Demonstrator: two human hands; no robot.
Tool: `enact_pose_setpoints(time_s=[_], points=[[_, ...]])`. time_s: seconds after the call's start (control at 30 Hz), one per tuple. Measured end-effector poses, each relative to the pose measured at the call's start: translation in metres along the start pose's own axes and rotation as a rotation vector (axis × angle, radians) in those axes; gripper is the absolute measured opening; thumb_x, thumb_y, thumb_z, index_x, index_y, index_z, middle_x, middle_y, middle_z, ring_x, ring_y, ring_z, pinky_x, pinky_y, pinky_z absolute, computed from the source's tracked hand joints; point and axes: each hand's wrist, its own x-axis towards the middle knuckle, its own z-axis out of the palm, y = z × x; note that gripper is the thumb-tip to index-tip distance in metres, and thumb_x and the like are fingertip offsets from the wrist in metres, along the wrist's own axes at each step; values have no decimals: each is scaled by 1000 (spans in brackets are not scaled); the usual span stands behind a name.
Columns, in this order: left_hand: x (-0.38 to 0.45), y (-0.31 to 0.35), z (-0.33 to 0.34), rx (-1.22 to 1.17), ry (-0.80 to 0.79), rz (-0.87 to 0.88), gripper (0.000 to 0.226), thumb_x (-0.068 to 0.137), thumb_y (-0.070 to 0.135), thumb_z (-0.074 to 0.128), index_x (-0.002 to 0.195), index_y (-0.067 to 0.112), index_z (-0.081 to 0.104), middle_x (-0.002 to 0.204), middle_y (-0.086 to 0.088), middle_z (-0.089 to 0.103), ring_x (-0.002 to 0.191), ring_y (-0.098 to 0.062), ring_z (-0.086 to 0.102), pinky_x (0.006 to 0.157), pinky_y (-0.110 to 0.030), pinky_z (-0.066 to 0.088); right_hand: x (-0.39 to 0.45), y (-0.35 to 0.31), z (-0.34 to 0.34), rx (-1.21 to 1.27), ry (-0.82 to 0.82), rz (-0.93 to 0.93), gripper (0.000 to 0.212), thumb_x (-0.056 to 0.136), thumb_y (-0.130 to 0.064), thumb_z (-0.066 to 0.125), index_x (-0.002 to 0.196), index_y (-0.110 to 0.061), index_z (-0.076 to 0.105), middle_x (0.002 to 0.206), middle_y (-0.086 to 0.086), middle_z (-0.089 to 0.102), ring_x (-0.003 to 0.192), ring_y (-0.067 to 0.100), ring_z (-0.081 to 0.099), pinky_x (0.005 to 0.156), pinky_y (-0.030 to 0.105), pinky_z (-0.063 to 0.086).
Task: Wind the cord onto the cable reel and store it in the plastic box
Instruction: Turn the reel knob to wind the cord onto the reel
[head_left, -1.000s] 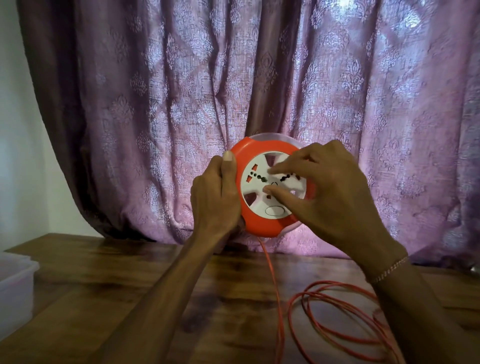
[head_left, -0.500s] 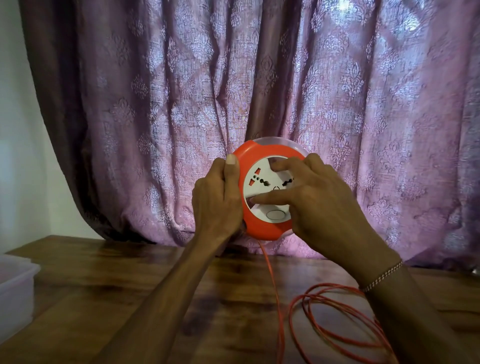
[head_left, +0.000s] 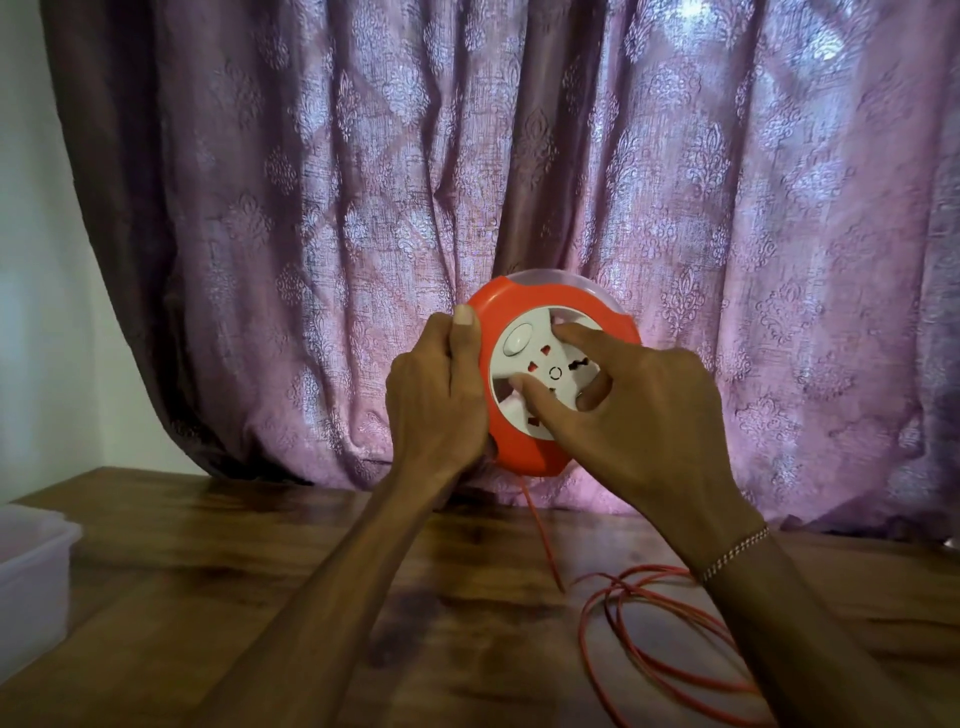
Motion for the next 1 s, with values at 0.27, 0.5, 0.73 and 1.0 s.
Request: enact_pose_setpoints(time_s=[0.27,0.5,0.73,1.0], points=[[0,0,-1,-10,7,-8,52,100,62,23,68,25,39,55,5,49,56,-18,50,58,-48,46,5,10,-1,34,-72,-221,35,87,-45,67,111,-19,68,104,4,64,94,26,50,81,40,44],[1,-1,-3,-53,12,-21,53,101,60,26,71,20,45,58,2,52,57,-20,52,59,-53,47,6,11,-9,-89,-319,-331,61,75,-22,28,113,-38,72,137,8,51,116,29,43,92,38,44],[0,-1,-2,-80,10,-3,52,102,60,28,72,21,44,58,1,53,57,-21,51,59,-53,47,4,6,-7,-208,-239,-307,60,74,-24,31,114,-47,70,127,5,56,109,29,48,81,39,41],[2,1,-2,-74,25,8,49,102,58,29,68,25,40,54,4,46,53,-17,43,58,-54,44,-3,4,0,-159,-66,-161,51,71,-49,60,122,-50,62,90,0,63,80,24,63,64,33,49]])
